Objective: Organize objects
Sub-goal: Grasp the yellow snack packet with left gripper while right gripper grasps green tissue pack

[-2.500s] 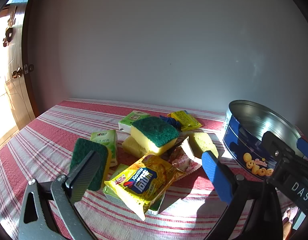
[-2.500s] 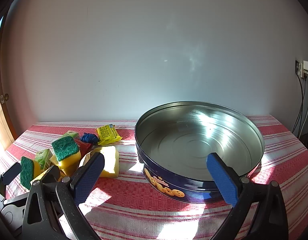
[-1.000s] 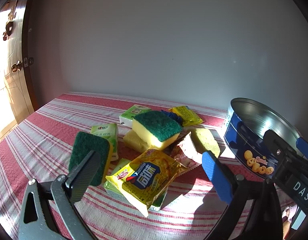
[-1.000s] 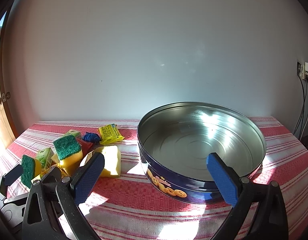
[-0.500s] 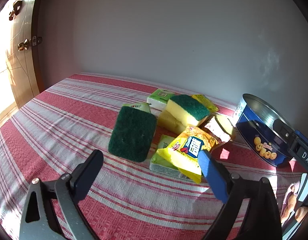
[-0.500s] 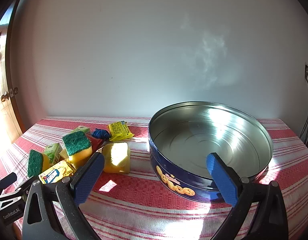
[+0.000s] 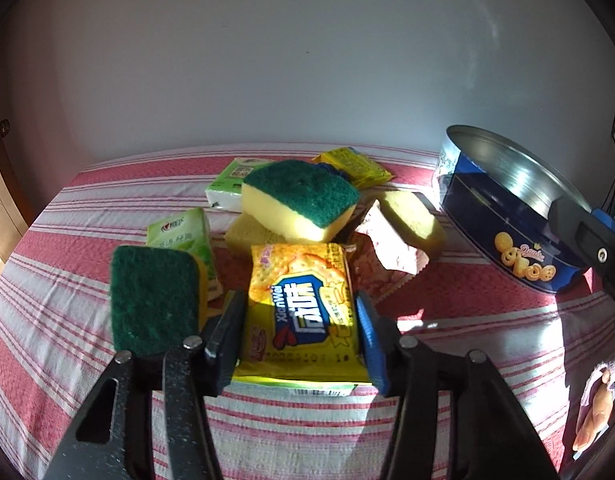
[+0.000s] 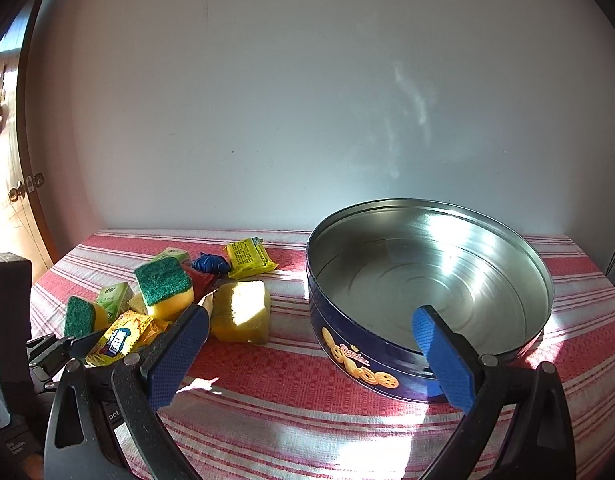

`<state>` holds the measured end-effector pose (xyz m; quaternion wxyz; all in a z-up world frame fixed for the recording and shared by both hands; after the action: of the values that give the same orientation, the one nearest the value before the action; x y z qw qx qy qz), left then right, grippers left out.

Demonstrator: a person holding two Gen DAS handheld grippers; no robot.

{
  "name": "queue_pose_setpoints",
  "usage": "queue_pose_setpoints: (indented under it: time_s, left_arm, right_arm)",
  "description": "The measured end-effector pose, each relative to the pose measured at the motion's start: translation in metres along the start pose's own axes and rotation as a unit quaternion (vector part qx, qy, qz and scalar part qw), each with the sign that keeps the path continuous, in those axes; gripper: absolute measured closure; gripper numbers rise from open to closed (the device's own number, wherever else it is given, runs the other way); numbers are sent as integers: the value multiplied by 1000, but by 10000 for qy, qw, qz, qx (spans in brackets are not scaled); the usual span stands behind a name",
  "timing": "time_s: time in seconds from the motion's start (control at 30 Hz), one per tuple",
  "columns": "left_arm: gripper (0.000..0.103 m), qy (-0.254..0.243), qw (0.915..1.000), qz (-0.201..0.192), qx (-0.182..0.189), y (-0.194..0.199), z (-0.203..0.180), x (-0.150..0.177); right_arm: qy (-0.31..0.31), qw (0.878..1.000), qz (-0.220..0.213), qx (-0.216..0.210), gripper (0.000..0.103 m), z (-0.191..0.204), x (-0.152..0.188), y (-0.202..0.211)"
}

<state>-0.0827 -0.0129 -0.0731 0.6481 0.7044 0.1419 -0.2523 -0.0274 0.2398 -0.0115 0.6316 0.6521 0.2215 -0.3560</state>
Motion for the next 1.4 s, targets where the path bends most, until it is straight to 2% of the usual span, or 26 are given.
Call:
queue_pose_setpoints:
  time_s: [0.13, 0.23, 0.37, 0.53, 0.63, 0.77, 0.93, 1.0, 1.1, 1.27, 1.4]
  left_arm:
    - [53, 239, 9991, -264, 211, 16, 14, -1]
    - [53, 297, 9982, -504, 103, 38, 30, 2]
    - [53, 496, 9963, -697, -106, 66, 61, 10]
    - [53, 654, 9948, -687, -381, 77, 93, 26]
    - [53, 696, 9944, -672, -433, 82, 103, 33]
    - [53, 666, 9937, -678, -598, 88, 111, 38]
    - [53, 717, 9928, -681, -683, 97, 122, 44]
    - [53, 748, 9926, -674, -679, 96, 122, 43]
    - [53, 762, 9930, -646, -627, 92, 117, 40]
    - [53, 697, 9940, -652, -540, 87, 100, 37]
    - [53, 622, 9946, -670, -483, 83, 80, 27]
  right_arm:
    - [101, 9999, 83, -89, 0, 5, 2, -4]
    - [236, 9993, 140, -265, 0, 12, 4, -6]
    - [647, 9941, 304, -815, 0, 38, 12, -9]
    - [1438, 9760, 695, -1482, 0, 89, 27, -19]
    - [1864, 9656, 864, -1595, 0, 120, 29, -29]
    - [2271, 9456, 1408, -1855, 0, 158, 33, -55]
    - [2832, 9271, 1805, -1666, 2, 185, 45, -82]
    - [2903, 9251, 1924, -1512, 21, 185, 51, -90]
    - [2713, 9266, 1999, -1670, 34, 181, 53, -90]
    - [2462, 9343, 1852, -1796, 40, 158, 50, -77]
    - [2199, 9458, 1442, -1904, 40, 135, 39, -47]
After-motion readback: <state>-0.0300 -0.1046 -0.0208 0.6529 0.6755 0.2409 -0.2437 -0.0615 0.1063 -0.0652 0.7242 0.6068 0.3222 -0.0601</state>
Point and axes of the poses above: each gripper's, at about its wrist camera, not at the fingertips, and y roughly against the way its jaws point, z to its left, x to its underside, the point moved 6 cm from there along -y, roughly the way its jaws point, and after that the axes turned 14 degrees about z, right-handed, at the moved point
